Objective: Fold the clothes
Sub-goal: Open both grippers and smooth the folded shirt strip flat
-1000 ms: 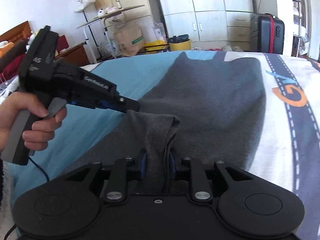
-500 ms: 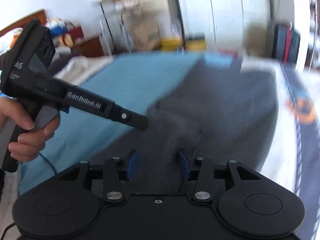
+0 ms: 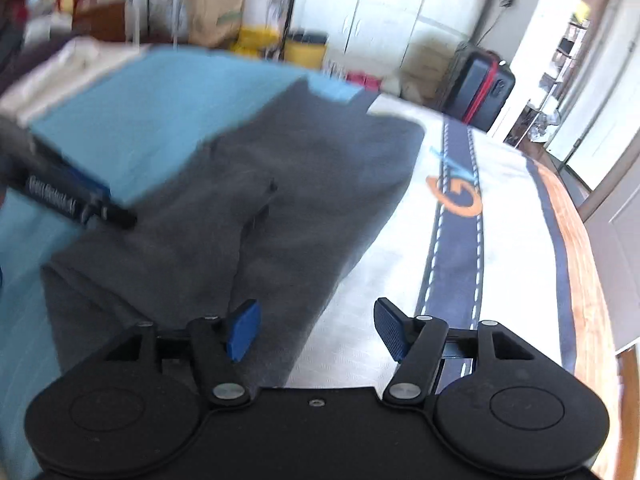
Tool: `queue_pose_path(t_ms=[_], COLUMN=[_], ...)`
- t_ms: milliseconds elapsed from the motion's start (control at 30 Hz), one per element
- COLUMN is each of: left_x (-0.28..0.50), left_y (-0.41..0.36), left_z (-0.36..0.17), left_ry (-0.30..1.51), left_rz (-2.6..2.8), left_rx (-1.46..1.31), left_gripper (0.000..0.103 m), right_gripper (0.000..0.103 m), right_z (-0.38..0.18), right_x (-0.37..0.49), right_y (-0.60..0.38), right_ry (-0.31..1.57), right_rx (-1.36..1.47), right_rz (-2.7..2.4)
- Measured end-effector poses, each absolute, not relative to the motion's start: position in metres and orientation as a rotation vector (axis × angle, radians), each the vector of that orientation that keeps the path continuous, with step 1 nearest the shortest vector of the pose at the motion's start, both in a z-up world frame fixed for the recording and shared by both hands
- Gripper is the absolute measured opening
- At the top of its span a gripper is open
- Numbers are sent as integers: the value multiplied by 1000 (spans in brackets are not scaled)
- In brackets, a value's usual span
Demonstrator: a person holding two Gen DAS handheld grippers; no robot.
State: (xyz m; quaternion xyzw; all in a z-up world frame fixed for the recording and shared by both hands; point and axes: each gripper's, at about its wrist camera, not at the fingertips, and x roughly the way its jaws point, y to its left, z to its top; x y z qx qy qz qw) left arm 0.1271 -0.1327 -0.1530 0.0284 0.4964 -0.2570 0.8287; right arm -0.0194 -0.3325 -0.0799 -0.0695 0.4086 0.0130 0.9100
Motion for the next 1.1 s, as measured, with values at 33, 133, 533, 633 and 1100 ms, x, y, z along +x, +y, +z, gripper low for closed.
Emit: queue_pose_path(t_ms=[33,133,533,633,1100], left_x=[124,120,126,124,118], left_y=[-134,-138,-132,-132,-113], left_z=[-153,-158,-170,-169,-162], left_ry=[1059,1080,1109,1100,1097], left_rz=[-560,-557,-524,-524,-542], left_rx=[54,59,-17,7,-37], left_gripper=[55,55,62,62,15], right_gripper=[68,68,48,11,66], right_z=[-77,-77,-133,-130,-94], right_x=[-20,-12,42,55,16], right_y=[-336,-344,-346,-342,-364], right_ry=[802,711,739,732,827], right_rx=[-90,104,247,188,142], right_rz=[45,121,174,189,-21])
